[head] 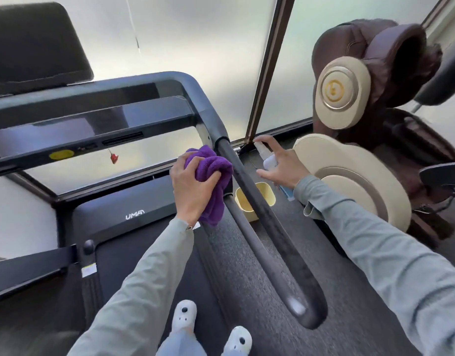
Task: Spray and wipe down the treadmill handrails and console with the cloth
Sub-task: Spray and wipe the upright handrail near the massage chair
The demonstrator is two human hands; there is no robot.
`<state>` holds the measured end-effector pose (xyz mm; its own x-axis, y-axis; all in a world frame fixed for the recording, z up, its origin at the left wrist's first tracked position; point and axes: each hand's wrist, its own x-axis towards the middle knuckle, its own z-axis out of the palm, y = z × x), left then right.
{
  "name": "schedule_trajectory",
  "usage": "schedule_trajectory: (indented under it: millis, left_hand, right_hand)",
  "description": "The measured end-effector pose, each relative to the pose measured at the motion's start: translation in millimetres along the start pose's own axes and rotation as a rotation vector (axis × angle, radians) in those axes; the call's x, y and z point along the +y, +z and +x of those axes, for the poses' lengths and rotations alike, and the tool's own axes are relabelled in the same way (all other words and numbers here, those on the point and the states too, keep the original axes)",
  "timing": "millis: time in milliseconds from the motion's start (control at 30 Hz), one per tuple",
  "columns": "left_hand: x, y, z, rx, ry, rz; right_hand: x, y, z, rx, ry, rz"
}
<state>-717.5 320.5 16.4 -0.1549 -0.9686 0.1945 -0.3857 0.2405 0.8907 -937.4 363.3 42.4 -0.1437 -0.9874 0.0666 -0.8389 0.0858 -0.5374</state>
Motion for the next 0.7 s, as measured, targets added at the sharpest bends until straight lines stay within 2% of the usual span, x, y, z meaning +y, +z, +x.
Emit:
schedule_trajectory:
  millis: [233,433,567,700]
  left_hand:
    - [-12,3,17,0.044,-0.072,0.081]
    - [-10,10,30,0.04,-0.082,0.076]
    - [-11,11,29,0.067,-0.075,0.078]
    - [-13,11,22,0.084,-0.1,0.089]
  right_hand:
    - [8,10,26,-0.102,0.057,-0.118]
    - [14,14,38,0.017,0.018,-0.148]
    - [23,6,36,-0.042,0.043,-0.204]
    - [19,-6,19,-0.027,0.02,-0.055]
